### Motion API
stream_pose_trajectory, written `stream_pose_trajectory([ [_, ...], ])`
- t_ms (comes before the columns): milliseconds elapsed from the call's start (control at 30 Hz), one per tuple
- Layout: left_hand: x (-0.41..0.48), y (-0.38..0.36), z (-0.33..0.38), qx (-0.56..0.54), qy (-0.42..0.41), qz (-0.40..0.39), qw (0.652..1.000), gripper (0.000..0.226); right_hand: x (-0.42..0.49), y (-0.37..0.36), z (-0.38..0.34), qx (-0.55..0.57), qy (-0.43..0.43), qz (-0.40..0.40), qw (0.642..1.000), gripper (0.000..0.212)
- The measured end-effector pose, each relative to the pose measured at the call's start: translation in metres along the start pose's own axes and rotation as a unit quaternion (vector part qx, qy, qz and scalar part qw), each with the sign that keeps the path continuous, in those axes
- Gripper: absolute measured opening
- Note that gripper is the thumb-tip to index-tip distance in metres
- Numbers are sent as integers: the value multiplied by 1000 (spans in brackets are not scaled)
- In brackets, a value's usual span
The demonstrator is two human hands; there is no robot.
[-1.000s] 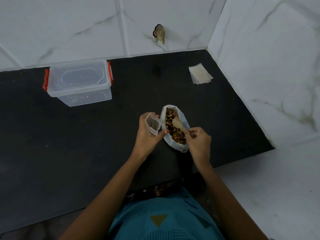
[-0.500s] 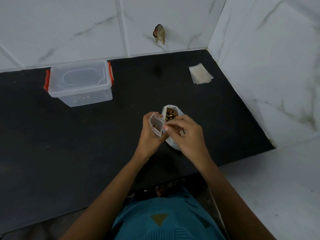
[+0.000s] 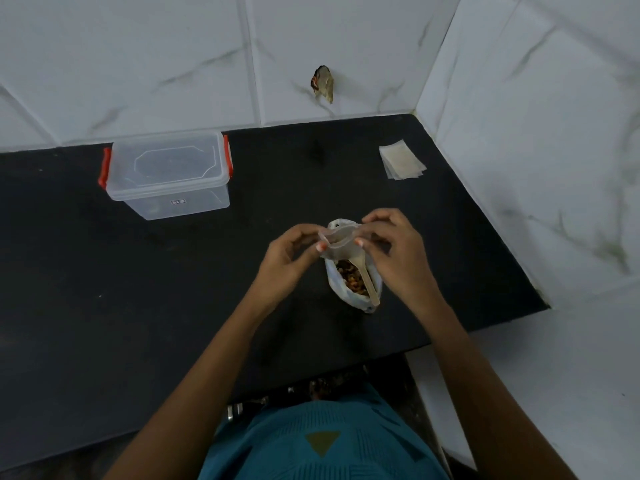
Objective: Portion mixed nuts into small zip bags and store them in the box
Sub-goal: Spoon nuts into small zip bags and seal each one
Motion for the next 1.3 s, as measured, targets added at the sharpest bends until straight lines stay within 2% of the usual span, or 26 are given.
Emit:
stream_pose_trajectory([
  [67,4,8,10,-15,-14,44,999,20,-2,-1,-7,36,19,-20,999,15],
  [133,8,16,16,-36,-20,81,996,19,-5,-7,-12,65,25,-79,994,13],
  [200,10,19,18,-38,-15,95,995,18,-6,-10,-11,76,15,-109,991,15],
  [333,10,15,20,-43,-6,93,995,12,2,2,-14,111,1,-16,994,12],
  [433,9,15,25,-63,3,90,994,10,-1,6,-10,191,-67,26,979,24],
  [533,5,14,28,-76,7,89,993,10,-2,5,-7,277,-141,44,949,35],
  [667,0,13,28,-102,20,80,991,14,-5,-2,-5,333,-204,43,919,38],
  [733,0,12,29,-92,25,72,993,22,-5,-4,-7,335,-207,38,918,38],
  [900,2,13,38,-43,-9,67,997,14,-5,-8,-9,320,-196,34,926,37],
  [1067,1,20,36,-47,-6,105,993,16,-2,-8,-17,301,-142,25,943,32],
  [1300,1,23,30,-53,6,112,992,9,-6,-13,0,277,-185,31,942,12],
])
Point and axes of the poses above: each hand's wrist, its own x-axis towards the middle knuckle, its own y-axis out of the back of the hand, z = x × y, the point moved 10 cm from there along x, towards the middle knuckle, and after that the axes turned 15 degrees about z, right-handed, at the moved point
